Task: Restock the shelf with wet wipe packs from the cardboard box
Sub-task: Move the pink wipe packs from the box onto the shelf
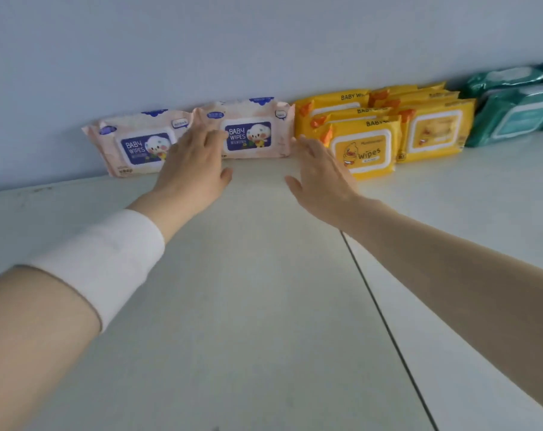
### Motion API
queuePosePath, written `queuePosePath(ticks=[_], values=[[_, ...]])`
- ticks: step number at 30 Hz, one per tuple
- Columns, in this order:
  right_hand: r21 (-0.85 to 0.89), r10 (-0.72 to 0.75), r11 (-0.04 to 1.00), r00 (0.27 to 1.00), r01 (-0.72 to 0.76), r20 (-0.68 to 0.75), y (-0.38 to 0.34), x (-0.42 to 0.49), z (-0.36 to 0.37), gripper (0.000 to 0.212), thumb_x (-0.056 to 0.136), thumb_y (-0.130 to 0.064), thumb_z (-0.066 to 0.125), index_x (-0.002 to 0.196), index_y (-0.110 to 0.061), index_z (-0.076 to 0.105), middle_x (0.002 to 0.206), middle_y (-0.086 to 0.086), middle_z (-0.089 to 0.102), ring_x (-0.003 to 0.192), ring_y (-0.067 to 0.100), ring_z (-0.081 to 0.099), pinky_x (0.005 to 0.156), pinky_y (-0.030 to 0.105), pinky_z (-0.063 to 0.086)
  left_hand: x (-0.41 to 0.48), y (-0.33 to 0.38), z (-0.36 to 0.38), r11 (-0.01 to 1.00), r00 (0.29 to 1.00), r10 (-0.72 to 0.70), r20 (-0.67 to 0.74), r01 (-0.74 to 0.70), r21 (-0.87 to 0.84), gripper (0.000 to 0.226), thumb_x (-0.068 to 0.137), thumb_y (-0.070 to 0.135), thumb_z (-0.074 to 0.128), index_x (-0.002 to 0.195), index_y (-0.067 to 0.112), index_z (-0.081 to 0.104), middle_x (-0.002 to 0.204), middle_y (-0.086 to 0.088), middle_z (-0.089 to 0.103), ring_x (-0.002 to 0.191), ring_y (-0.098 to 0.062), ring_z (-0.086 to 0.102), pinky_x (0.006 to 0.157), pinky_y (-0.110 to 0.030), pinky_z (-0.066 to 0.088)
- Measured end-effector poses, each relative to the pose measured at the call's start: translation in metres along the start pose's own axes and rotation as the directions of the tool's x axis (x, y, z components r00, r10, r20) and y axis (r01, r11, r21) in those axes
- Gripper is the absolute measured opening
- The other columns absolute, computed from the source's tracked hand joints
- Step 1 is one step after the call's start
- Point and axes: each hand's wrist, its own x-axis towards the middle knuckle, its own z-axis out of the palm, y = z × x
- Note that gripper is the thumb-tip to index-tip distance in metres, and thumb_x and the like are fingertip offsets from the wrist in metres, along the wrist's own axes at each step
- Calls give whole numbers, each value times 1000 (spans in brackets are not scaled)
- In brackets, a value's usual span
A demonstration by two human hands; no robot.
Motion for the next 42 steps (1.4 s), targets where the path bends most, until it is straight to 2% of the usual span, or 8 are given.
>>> queuePosePath(ticks=[3,10,18,26,32,35,38,42], values=[[-131,-26,991,999,28,18,60,-54,-51,60,96,-30,46,149,-17,21,155,5,21,144,24,18,114,35,19,-1,89,-23,986,984,130,120,-142,93,46,92,25,50,133,6,43,137,-17,47,126,-34,44,97,-44,38],[-382,391,854,920,-354,23,270,-234,-149,63,96,-35,43,149,-15,16,156,12,12,146,31,2,119,46,6,-44,364,-25,891,890,396,225,-432,141,50,92,28,49,138,12,37,150,-10,32,143,-25,23,115,-40,18],[-424,775,580,632,-696,23,463,-467,-207,61,97,-32,42,149,-16,17,157,14,11,146,36,0,116,54,6,-124,685,25,623,577,748,327,-781,-46,49,95,26,43,141,11,34,150,-9,32,140,-26,25,113,-44,20],[-410,955,297,278,-863,105,593,-632,-177,60,96,-33,44,148,-15,20,156,15,15,146,36,1,116,54,6,-205,878,136,411,285,857,429,-881,-236,52,93,34,47,139,11,36,147,-10,37,139,-27,28,112,-44,23],[-347,944,96,-26,-933,330,632,-736,-91,59,97,-32,38,150,-15,15,157,11,14,146,34,2,116,52,8,-265,945,230,413,69,766,639,-815,-407,54,93,36,47,140,11,36,143,-8,41,134,-27,36,108,-43,31],[-269,884,-4,-129,-963,450,632,-768,-40,59,97,-33,36,150,-17,15,158,9,14,146,32,3,117,50,7,-291,953,275,538,33,659,751,-718,-441,49,93,34,49,137,14,40,138,-8,48,127,-27,45,102,-40,37],[-244,824,-28,-161,-969,543,629,-789,6,58,97,-28,37,150,-17,15,156,8,18,146,32,6,117,48,10,-317,952,315,662,-4,519,855,-631,-405,52,94,37,46,140,15,35,141,-8,45,128,-27,45,101,-40,39],[-144,778,-41,-122,-989,617,641,-805,56,61,95,-36,42,148,-12,21,149,12,31,141,30,22,114,41,21,-347,956,364,784,-50,395,917,-502,-365,55,93,36,50,141,14,33,141,-7,46,126,-26,47,102,-40,42]])
